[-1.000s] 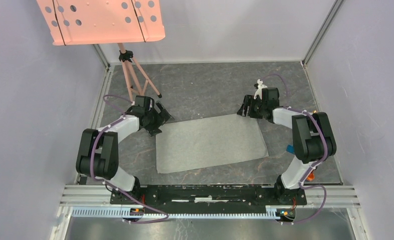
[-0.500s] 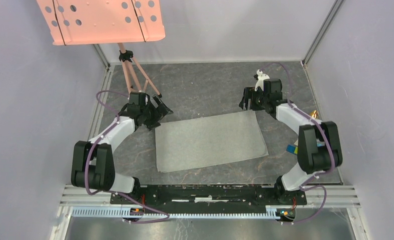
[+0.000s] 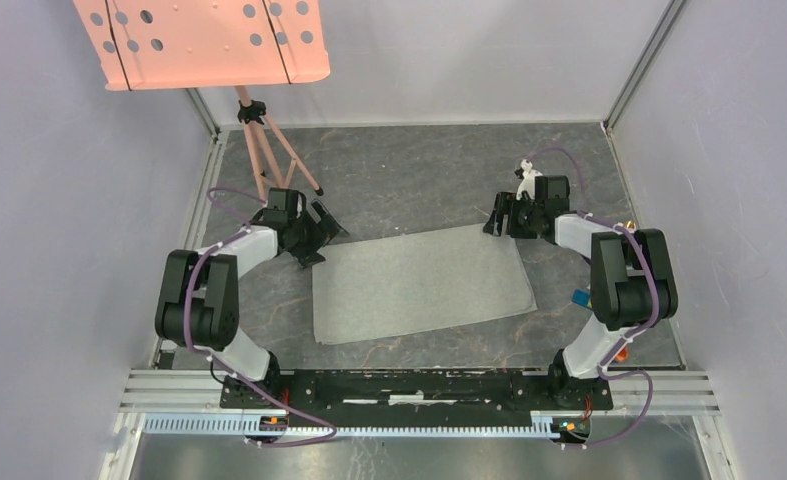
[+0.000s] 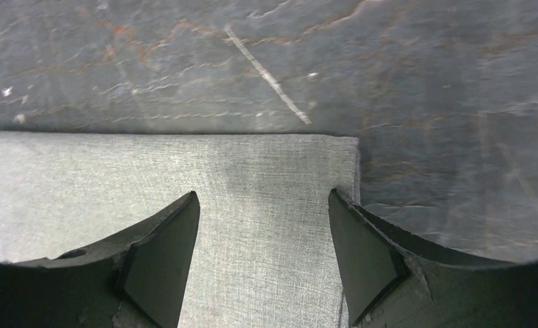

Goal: Fold the napkin into a case and place the utensils inside
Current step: Smooth out the rectangle-folded napkin at the center of the board, then pick up the rectangle-folded napkin from the center of the board, then fold the rectangle-folded napkin at the center of the board.

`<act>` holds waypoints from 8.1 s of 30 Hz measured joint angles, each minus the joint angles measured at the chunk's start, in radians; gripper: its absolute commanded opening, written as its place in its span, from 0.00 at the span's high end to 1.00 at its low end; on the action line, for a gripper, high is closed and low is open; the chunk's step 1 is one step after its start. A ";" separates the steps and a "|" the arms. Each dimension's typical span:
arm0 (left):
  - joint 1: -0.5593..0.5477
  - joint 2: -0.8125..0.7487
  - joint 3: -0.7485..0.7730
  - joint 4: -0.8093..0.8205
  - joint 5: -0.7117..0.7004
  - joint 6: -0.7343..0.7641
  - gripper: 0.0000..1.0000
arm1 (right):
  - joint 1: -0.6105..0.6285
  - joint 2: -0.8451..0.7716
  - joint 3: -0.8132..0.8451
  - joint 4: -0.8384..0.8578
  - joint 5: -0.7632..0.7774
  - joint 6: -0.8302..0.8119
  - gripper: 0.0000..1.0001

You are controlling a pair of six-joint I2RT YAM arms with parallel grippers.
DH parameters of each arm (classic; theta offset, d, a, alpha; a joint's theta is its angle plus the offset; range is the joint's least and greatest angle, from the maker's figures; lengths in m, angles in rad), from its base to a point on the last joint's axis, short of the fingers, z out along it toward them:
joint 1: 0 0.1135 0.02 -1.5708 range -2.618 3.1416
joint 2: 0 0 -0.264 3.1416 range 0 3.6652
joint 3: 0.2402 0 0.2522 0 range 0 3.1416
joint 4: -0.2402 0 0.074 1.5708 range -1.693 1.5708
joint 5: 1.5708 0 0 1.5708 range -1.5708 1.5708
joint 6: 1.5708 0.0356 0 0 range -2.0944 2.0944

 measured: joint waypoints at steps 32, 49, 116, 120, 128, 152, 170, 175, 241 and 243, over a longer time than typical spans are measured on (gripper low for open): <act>-0.233 -0.454 -0.062 -0.231 -0.029 0.043 0.00 | 0.047 -0.695 -0.406 -0.509 0.408 0.178 0.67; -0.248 -0.456 -0.076 -0.245 -0.029 0.043 0.00 | 0.056 -0.672 -0.418 -0.473 0.417 0.171 0.86; -0.178 -0.283 0.127 -0.224 -0.075 0.108 0.00 | 0.045 -0.128 0.181 -0.618 0.321 -0.161 0.29; -0.229 -0.380 0.121 -0.256 -0.025 0.119 0.00 | 0.005 -0.063 0.213 -0.708 0.332 -0.184 0.31; -0.270 -0.526 0.073 -0.339 0.018 0.124 0.00 | 0.003 -0.010 0.228 -0.749 0.303 -0.225 0.37; -0.270 -0.643 0.109 -0.478 0.025 0.152 0.00 | 0.060 -0.023 0.101 -0.595 0.323 -0.207 0.96; -0.270 -0.683 0.131 -0.515 0.029 0.155 0.00 | 0.098 -0.070 0.124 -0.589 0.753 -0.235 1.00; -0.270 -0.730 0.107 -0.521 0.027 0.155 0.00 | 0.193 -0.095 0.130 -0.605 0.774 -0.249 1.00; -0.270 -0.813 0.085 -0.599 -0.034 0.154 0.00 | 0.872 0.270 0.517 -0.351 0.171 0.262 1.00; -0.270 -0.813 0.085 -0.604 -0.034 0.154 0.00 | 0.872 0.277 0.520 -0.350 0.171 0.266 1.00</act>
